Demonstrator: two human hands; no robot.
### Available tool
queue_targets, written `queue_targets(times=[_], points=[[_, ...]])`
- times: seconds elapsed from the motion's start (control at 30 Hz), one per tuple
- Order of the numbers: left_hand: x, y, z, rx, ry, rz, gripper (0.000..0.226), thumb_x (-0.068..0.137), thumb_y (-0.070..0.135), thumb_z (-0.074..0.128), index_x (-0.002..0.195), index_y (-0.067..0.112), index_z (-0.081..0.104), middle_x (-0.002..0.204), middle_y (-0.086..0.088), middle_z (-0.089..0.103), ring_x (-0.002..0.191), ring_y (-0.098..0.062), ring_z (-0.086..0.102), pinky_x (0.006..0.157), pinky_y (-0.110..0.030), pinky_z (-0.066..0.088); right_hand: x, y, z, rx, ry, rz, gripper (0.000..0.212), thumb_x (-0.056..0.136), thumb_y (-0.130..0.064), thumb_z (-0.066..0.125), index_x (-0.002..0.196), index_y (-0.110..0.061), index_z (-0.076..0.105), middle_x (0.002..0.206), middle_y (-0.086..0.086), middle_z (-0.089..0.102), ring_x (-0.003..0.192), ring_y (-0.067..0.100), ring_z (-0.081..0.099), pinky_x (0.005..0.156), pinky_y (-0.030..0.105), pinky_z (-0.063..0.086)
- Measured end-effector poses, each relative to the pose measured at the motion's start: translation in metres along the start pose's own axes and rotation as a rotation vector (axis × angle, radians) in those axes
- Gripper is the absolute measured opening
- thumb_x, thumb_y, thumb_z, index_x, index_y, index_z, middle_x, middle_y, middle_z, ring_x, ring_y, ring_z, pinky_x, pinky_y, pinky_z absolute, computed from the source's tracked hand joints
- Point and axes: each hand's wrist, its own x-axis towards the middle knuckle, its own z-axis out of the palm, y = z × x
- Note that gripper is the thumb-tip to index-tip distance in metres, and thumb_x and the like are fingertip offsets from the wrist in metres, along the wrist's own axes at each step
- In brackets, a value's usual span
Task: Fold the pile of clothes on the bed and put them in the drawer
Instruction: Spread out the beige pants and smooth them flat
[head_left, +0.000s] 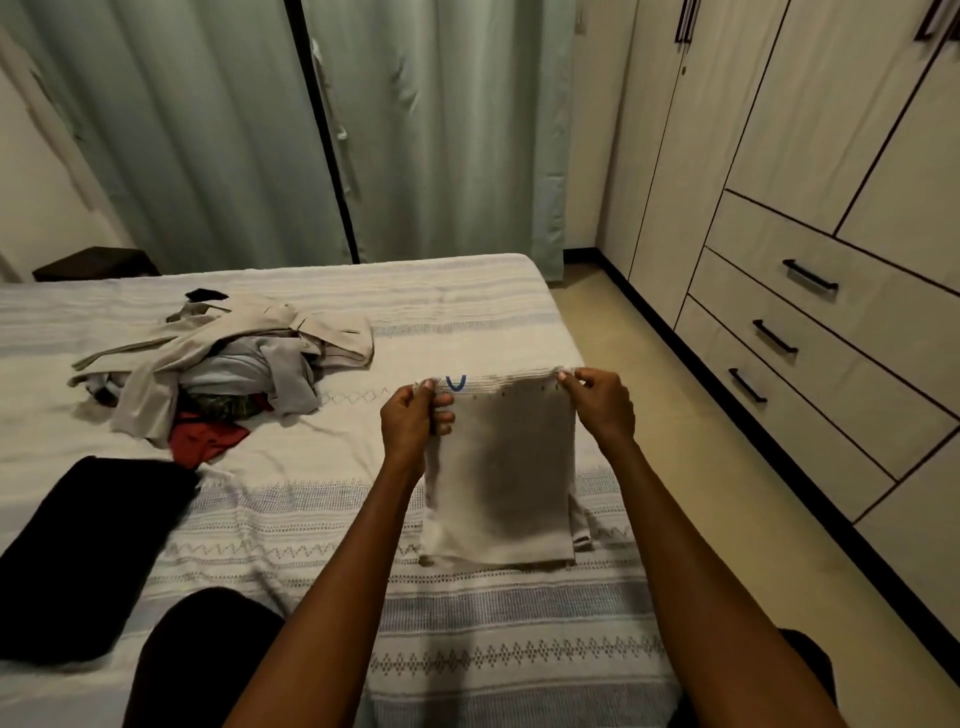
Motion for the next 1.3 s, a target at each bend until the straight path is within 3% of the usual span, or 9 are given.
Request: queue_targets(times=[0.17, 0.33, 0.47, 0.6, 0.73, 0.97, 1.07, 1.17, 1.3], points=[[-0.007, -0.027, -0.022, 0.070, -0.003, -0.189, 0.055, 0.095, 0.056, 0.057, 0.100, 0.003, 0.070, 0.093, -0.017, 0.076, 0.076, -0.034, 0.071, 0.072, -0.047, 0.060, -0.028, 0.028, 0.015, 0.085, -0.120, 0.027, 0.020, 0.095, -0.039, 0.061, 0.090, -0.024, 0.072, 0.080, -0.008, 0.071, 0.082, 0.020, 0.068, 0.070, 0.038, 0.052], [-0.041, -0.058, -0.053, 0.189, -0.007, -0.303, 0.019, 0.094, 0.015, 0.058, 0.099, 0.000, 0.068, 0.091, -0.025, 0.074, 0.070, -0.030, 0.070, 0.054, -0.029, 0.054, -0.084, 0.075, 0.018, 0.274, -0.131, 0.182, 0.027, 0.089, -0.051, 0.064, 0.084, -0.027, 0.075, 0.077, -0.003, 0.074, 0.075, 0.022, 0.070, 0.069, 0.043, 0.056], [-0.077, -0.116, -0.079, 0.451, -0.132, -0.466, 0.015, 0.096, 0.010, 0.057, 0.092, 0.011, 0.071, 0.081, -0.013, 0.069, 0.057, -0.018, 0.056, 0.048, -0.025, 0.042, -0.131, 0.121, 0.026, -0.005, -0.240, 0.268, 0.027, 0.094, -0.040, 0.064, 0.080, -0.019, 0.074, 0.077, 0.002, 0.071, 0.076, 0.026, 0.067, 0.073, 0.039, 0.054], [-0.088, -0.147, -0.072, 0.793, 0.074, -0.167, 0.015, 0.088, 0.023, 0.062, 0.085, 0.035, 0.072, 0.100, -0.001, 0.072, 0.081, -0.021, 0.070, 0.077, -0.040, 0.059, -0.144, 0.127, 0.043, -0.313, -0.083, 0.114, 0.016, 0.093, -0.032, 0.065, 0.098, -0.023, 0.077, 0.114, 0.001, 0.062, 0.102, 0.024, 0.056, 0.085, 0.036, 0.044], [-0.075, -0.132, -0.038, 1.166, 0.023, 0.168, 0.033, 0.097, 0.034, 0.055, 0.129, 0.027, 0.061, 0.145, -0.007, 0.046, 0.128, -0.032, 0.046, 0.105, -0.044, 0.037, -0.119, 0.103, 0.069, -0.305, -0.053, -0.179, 0.030, 0.092, -0.032, 0.062, 0.119, -0.022, 0.069, 0.126, 0.000, 0.062, 0.118, 0.025, 0.055, 0.095, 0.043, 0.044], [-0.039, -0.181, -0.044, 1.490, -0.525, 0.049, 0.068, 0.100, 0.063, 0.013, 0.155, 0.035, -0.015, 0.160, 0.004, -0.029, 0.149, -0.023, -0.025, 0.117, -0.050, -0.015, -0.106, 0.132, 0.102, -0.686, -0.582, -0.228, 0.069, 0.094, -0.072, 0.002, 0.155, -0.043, -0.013, 0.164, -0.011, -0.019, 0.153, 0.020, -0.018, 0.119, 0.058, -0.011], [-0.032, -0.182, -0.048, 1.398, -0.505, 0.083, 0.066, 0.101, 0.060, 0.015, 0.159, 0.033, -0.002, 0.164, 0.001, -0.020, 0.151, -0.023, -0.019, 0.119, -0.050, -0.011, -0.106, 0.144, 0.102, -0.642, -0.517, -0.246, 0.070, 0.092, -0.073, -0.004, 0.155, -0.045, -0.012, 0.164, -0.011, -0.019, 0.152, 0.017, -0.020, 0.120, 0.056, -0.008], [-0.028, -0.172, -0.048, 1.178, -0.177, 0.122, 0.058, 0.104, 0.046, 0.034, 0.155, 0.018, 0.028, 0.165, -0.013, 0.011, 0.151, -0.032, 0.009, 0.121, -0.045, 0.009, -0.104, 0.142, 0.092, -0.459, -0.335, -0.090, 0.071, 0.101, -0.066, 0.024, 0.160, -0.034, 0.003, 0.168, -0.003, -0.004, 0.155, 0.021, -0.004, 0.124, 0.050, 0.011], [-0.016, -0.162, -0.054, 1.191, 0.077, -0.180, 0.064, 0.088, 0.047, 0.060, 0.138, 0.009, 0.047, 0.137, -0.015, 0.049, 0.124, -0.036, 0.045, 0.102, -0.046, 0.039, -0.096, 0.133, 0.074, -0.346, -0.193, 0.256, 0.086, 0.094, -0.053, 0.059, 0.158, -0.011, 0.018, 0.156, 0.018, 0.036, 0.141, 0.036, 0.037, 0.112, 0.047, 0.036]])
